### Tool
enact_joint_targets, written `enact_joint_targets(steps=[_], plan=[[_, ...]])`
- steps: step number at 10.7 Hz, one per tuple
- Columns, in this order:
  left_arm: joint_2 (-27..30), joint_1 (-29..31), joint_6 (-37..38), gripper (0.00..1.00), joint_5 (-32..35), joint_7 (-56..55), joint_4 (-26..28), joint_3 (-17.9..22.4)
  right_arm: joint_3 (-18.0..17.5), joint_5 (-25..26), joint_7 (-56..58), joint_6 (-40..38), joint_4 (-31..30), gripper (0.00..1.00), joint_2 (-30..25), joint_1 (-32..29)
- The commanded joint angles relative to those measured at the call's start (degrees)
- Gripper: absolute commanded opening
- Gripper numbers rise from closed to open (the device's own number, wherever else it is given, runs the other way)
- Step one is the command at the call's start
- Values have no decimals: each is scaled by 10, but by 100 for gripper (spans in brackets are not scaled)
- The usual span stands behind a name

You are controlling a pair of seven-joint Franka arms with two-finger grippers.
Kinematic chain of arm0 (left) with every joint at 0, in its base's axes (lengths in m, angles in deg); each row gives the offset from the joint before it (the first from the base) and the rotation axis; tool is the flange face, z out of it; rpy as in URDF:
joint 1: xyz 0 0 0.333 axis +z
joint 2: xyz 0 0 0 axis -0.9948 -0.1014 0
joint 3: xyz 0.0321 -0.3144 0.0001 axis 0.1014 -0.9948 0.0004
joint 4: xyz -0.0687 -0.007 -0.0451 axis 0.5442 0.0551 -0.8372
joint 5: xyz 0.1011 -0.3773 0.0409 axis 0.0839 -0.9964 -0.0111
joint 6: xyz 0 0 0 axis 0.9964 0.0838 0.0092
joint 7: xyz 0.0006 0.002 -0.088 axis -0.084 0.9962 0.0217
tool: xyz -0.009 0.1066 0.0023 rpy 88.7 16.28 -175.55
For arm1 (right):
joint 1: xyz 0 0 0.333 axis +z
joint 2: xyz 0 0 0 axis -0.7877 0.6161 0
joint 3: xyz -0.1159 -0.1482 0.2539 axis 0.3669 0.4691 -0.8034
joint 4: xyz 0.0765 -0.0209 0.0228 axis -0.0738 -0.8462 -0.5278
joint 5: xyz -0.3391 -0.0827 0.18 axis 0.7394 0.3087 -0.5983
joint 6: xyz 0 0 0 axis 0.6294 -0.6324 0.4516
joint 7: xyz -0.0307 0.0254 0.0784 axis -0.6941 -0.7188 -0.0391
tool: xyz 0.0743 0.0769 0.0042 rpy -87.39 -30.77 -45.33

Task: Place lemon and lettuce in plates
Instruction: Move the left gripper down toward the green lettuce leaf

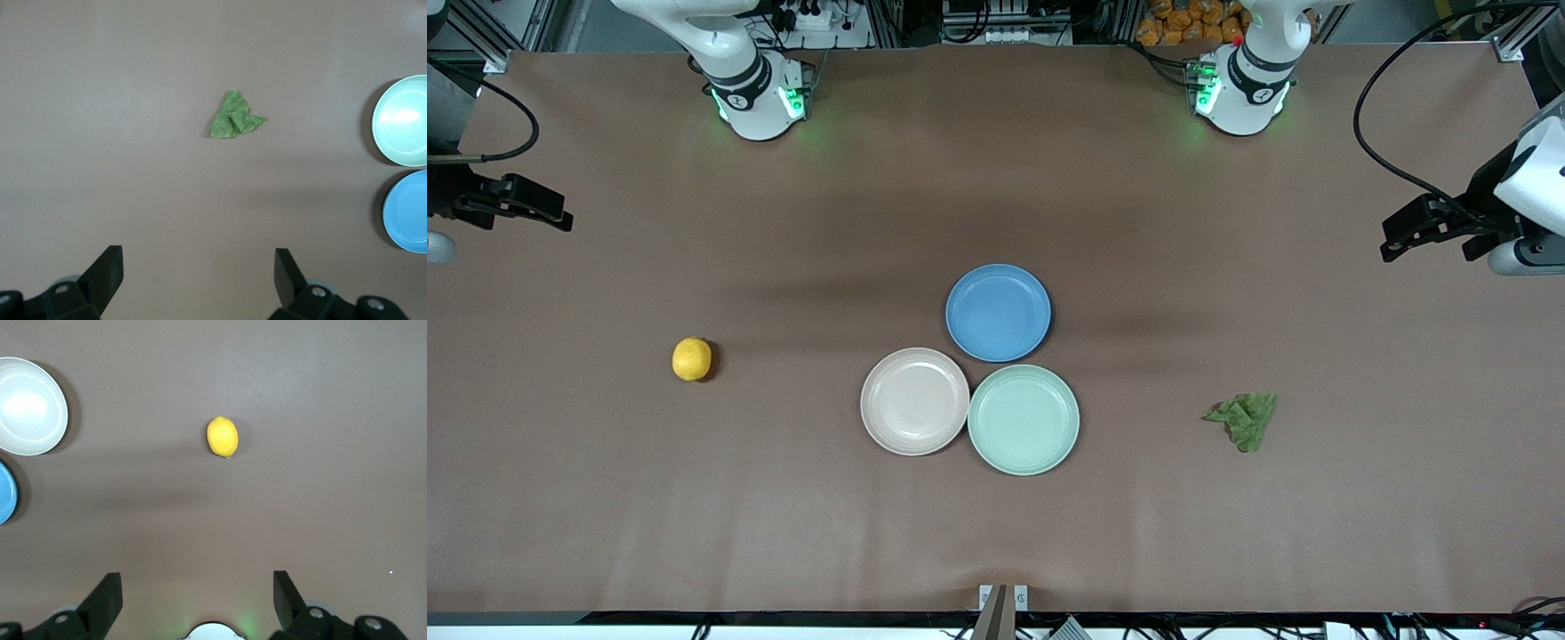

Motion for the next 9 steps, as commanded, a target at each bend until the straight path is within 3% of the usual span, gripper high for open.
enact_joint_targets(steps=[1, 6, 9], plan=[[-4, -2, 3, 100, -3, -2, -10, 0, -1, 8, 5, -3, -5, 100, -6, 0], [-39, 5, 1, 100, -7, -1, -9, 0, -1, 8, 6, -4, -7, 100, -6, -1], [-83, -6, -69, 100, -3, -1, 23, -6, -1, 8, 6, -3, -11, 100, -6, -2]])
